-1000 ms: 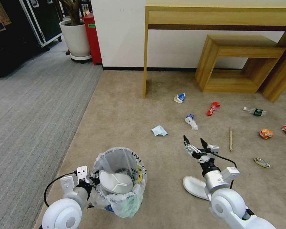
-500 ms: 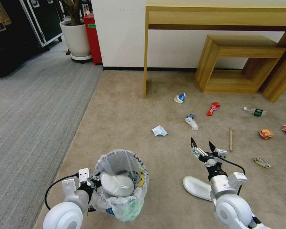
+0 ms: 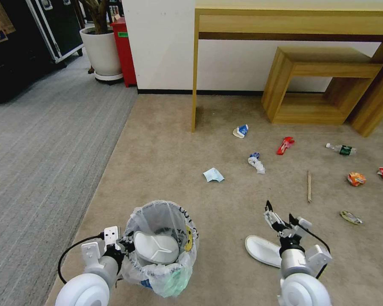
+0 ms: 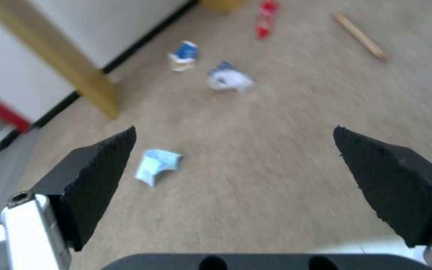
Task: Pick up the trash bin and place the garbage on the floor into it.
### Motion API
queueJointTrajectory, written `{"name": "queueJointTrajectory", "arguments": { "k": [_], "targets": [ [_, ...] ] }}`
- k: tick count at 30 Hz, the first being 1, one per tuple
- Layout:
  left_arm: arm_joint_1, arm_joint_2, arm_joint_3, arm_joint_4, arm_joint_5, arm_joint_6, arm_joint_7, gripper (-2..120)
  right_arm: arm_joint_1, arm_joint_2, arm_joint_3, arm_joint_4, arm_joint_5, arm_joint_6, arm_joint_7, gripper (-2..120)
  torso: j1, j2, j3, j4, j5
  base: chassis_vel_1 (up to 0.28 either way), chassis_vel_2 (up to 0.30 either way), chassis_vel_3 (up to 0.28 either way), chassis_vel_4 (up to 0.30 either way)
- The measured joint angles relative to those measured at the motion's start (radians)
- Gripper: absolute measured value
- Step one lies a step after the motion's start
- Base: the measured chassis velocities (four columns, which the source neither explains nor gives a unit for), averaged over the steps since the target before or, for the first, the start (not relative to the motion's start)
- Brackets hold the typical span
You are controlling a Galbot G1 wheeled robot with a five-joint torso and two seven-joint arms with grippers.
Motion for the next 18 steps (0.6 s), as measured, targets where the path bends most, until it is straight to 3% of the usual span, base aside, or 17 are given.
{"name": "queueJointTrajectory", "arguments": {
  "k": [18],
  "targets": [
    [-0.015,0.004,0.003,0.029,-0.008,-0.013,0.001,0,0.104,0.141,0.064,-0.248,0.105,0.036,0.088,96,0.0,0.0,0.0,0.0,0.0001,0.0,0.0,0.0,0.0]
  ]
}}
